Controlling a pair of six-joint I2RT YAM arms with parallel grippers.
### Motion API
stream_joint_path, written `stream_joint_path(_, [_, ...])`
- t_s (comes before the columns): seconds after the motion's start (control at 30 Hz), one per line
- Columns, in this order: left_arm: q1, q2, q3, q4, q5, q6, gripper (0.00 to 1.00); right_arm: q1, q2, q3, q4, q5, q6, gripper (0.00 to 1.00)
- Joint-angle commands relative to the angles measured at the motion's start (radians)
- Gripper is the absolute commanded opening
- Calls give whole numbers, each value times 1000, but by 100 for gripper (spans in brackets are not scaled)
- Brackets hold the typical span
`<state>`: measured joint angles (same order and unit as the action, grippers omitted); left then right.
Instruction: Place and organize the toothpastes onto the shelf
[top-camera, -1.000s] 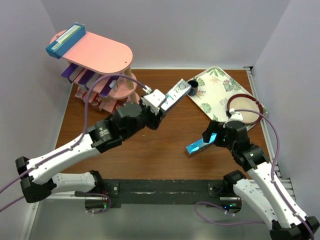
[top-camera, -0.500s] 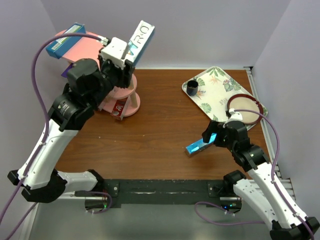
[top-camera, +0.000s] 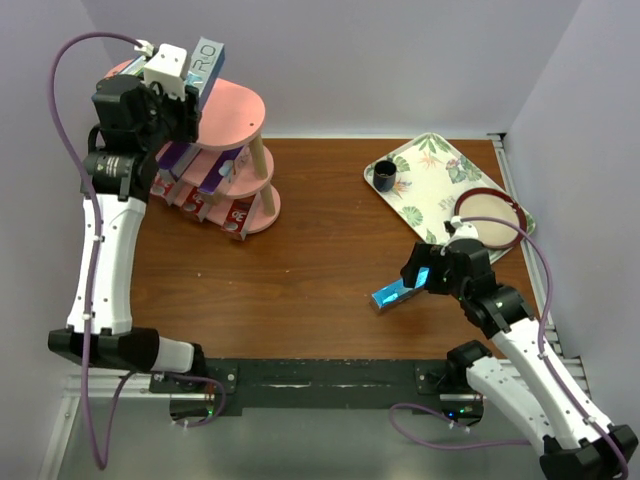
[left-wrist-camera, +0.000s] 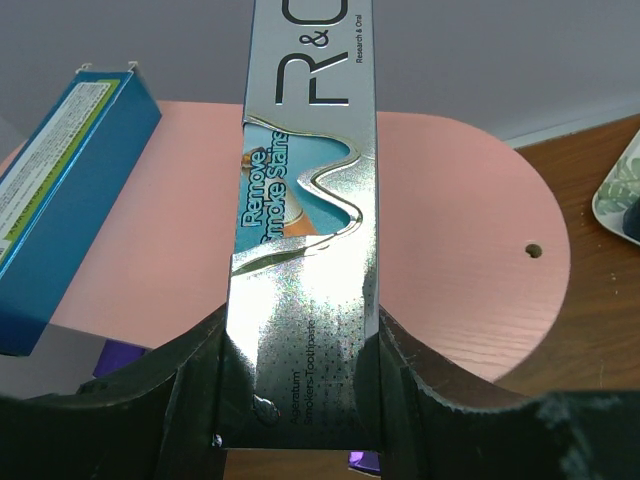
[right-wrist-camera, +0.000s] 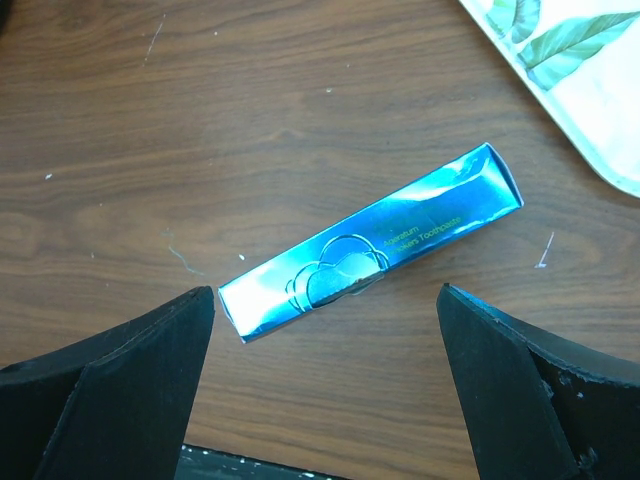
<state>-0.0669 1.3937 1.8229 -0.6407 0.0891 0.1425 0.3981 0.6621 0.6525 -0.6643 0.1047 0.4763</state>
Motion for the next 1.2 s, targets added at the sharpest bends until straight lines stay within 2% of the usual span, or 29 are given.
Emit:
stream_joint_path(0.0, [67, 21, 23, 93, 140, 22, 17, -2, 5, 9, 51, -57, -21, 98])
stream_joint_path(0.2, [205, 76, 41, 110, 218, 25, 19, -4, 14, 1, 61, -73, -22, 98])
stream_joint_path(0.37, [245, 156, 107, 79, 340, 72, 23, -4, 48, 9, 60, -63, -30, 98])
stream_joint_path(0.57, [317, 209, 147, 42, 420, 108, 23, -4, 51, 7, 61, -57, -30, 98])
stream_joint_path(0.7, [337, 218, 162, 18, 474, 144, 25, -4, 63, 9, 60, -57, -33, 98])
stream_joint_path(1.07, [372, 229, 167, -14, 497, 160, 25, -4, 70, 15, 48, -54, -30, 98])
stream_joint_path(1.17, [374, 241, 171, -28, 495, 157, 29, -4, 68, 13, 48, -53, -30, 98])
